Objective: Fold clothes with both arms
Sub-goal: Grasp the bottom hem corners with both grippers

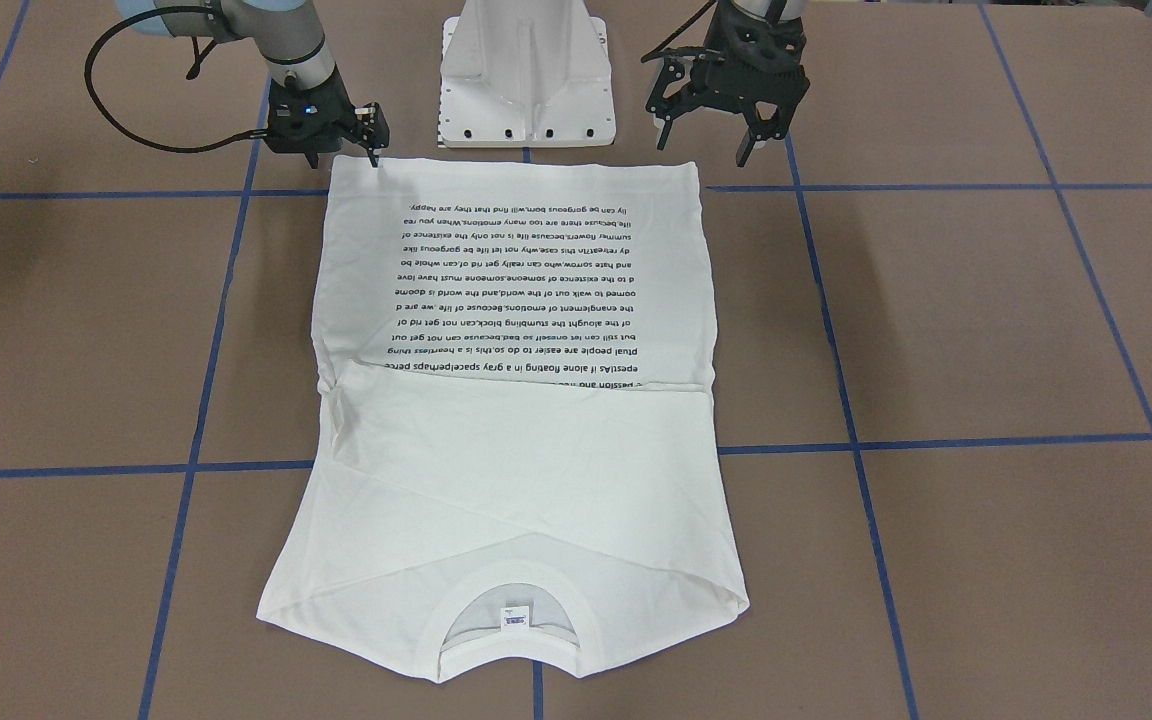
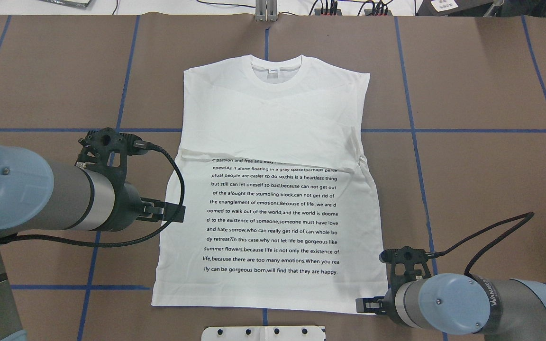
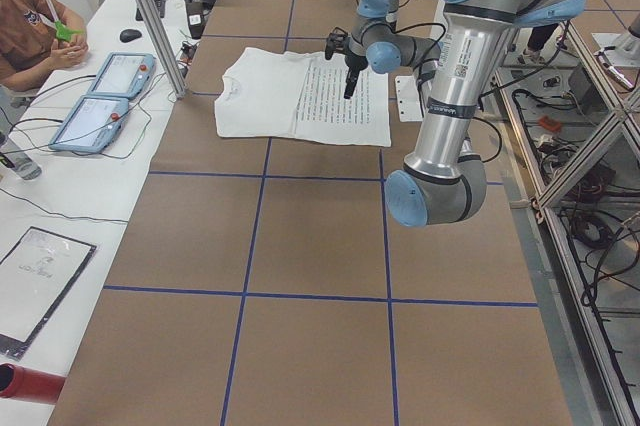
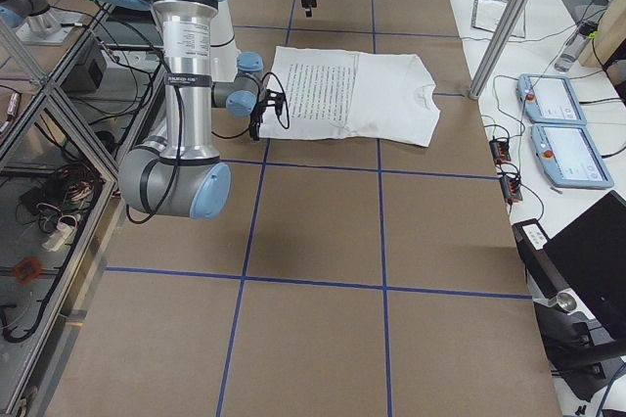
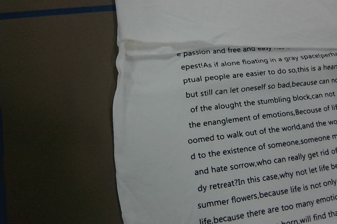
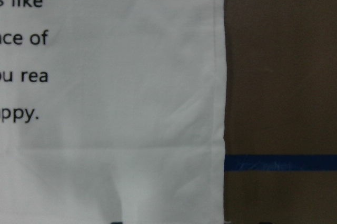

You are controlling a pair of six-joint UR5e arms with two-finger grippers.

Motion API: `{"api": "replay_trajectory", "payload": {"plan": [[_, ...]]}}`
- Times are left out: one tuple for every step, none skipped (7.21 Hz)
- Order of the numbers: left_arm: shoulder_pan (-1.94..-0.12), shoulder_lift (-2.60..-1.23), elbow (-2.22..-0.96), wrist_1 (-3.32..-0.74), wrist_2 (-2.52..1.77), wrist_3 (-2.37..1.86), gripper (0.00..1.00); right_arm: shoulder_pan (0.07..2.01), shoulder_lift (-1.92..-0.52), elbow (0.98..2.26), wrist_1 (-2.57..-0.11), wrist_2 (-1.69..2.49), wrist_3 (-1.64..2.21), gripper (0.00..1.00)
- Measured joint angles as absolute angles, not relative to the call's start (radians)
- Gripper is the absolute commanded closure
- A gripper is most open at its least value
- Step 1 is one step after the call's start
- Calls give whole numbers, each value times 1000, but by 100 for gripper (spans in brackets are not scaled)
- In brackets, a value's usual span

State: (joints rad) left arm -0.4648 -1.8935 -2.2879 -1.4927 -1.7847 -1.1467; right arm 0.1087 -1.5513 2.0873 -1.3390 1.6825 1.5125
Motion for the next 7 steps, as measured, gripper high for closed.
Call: {"api": "replay_trajectory", "payload": {"plan": [[-465, -1894, -2288, -1493, -1788, -1146, 1, 108, -1547, 2087, -1360, 1683, 1512, 39], [-466, -1893, -2287, -1493, -1789, -1146, 1, 107, -1545, 2087, -1371, 1683, 1512, 45], [-466, -1893, -2284, -1493, -1790, -1146, 1, 108, -1544, 2089, -1375, 1683, 1513, 55], [-466, -1893, -2283, -1493, -1790, -1146, 1, 108, -1543, 2089, -1377, 1684, 1513, 69], [-464, -1894, -2283, -1493, -1790, -1147, 1, 108, -1542, 2090, -1377, 1684, 1512, 84], [-464, -1894, -2283, -1492, -1790, -1147, 1, 108, -1539, 2090, -1378, 1685, 1513, 94], [-464, -1894, -2282, -1492, -1790, -1147, 1, 109, -1535, 2090, -1379, 1686, 1512, 100]]}}
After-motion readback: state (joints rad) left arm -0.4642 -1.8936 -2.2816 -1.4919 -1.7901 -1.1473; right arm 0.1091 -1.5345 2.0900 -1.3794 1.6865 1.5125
